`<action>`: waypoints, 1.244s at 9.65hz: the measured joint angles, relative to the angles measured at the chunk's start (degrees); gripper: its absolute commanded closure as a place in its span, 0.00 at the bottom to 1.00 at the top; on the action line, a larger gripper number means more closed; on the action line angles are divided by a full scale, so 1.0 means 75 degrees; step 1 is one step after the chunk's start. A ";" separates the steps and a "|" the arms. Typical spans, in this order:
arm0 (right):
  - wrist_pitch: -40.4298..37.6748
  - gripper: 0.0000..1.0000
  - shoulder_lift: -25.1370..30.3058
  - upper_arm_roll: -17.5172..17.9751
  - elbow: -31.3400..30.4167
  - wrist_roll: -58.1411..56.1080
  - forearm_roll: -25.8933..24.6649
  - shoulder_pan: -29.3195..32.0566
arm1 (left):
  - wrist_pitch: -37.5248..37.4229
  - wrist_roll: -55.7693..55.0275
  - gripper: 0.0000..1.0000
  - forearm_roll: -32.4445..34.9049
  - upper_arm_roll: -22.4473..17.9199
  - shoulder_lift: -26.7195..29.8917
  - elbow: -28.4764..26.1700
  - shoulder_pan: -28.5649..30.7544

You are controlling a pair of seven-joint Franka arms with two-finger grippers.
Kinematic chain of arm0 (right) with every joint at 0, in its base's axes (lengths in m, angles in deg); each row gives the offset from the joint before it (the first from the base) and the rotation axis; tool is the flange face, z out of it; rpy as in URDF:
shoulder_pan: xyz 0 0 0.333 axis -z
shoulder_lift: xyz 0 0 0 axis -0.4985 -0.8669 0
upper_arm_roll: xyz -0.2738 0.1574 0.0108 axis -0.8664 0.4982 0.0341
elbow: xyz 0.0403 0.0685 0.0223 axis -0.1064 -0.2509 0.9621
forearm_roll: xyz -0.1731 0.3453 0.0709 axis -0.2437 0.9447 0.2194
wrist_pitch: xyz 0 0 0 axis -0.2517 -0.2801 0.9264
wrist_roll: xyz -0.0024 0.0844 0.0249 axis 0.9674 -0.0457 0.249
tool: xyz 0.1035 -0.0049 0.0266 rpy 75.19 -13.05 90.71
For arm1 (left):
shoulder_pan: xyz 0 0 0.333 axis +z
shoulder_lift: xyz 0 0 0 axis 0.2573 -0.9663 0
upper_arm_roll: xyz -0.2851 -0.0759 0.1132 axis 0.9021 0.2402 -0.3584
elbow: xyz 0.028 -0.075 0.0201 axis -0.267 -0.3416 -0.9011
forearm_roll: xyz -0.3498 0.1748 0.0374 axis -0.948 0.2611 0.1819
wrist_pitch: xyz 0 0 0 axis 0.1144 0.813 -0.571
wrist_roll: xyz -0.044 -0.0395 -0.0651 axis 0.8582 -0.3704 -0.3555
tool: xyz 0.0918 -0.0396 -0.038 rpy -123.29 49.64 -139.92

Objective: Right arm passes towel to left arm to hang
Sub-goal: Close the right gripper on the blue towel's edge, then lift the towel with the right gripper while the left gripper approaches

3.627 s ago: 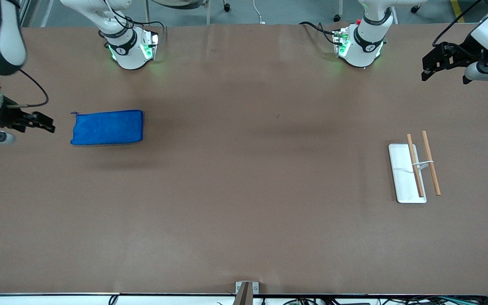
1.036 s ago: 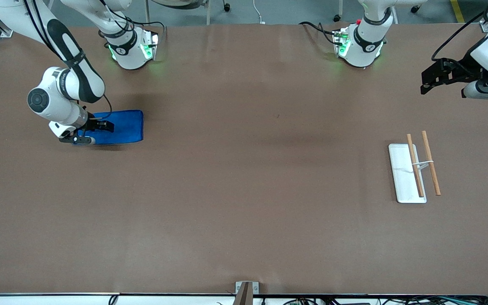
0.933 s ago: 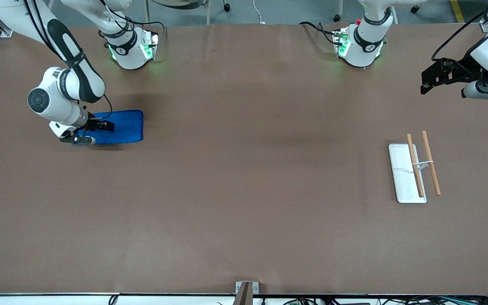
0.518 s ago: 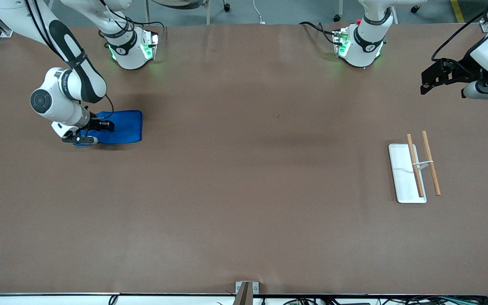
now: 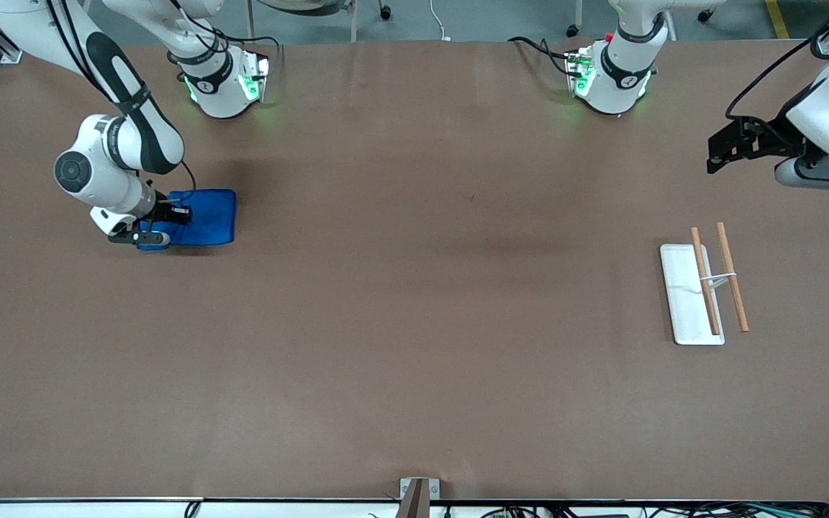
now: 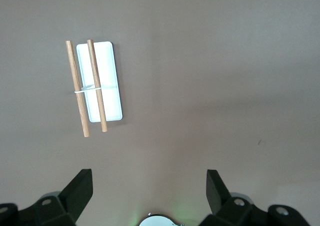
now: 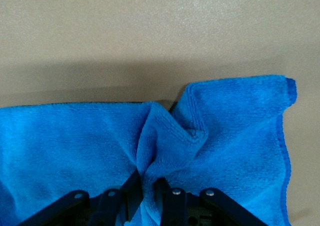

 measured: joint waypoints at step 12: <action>-0.6513 1.00 0.1229 0.0047 0.4251 -0.0001 0.2691 -0.0585 | 0.1550 0.0029 0.00 -0.4729 0.0093 -0.1320 0.0224 -0.0082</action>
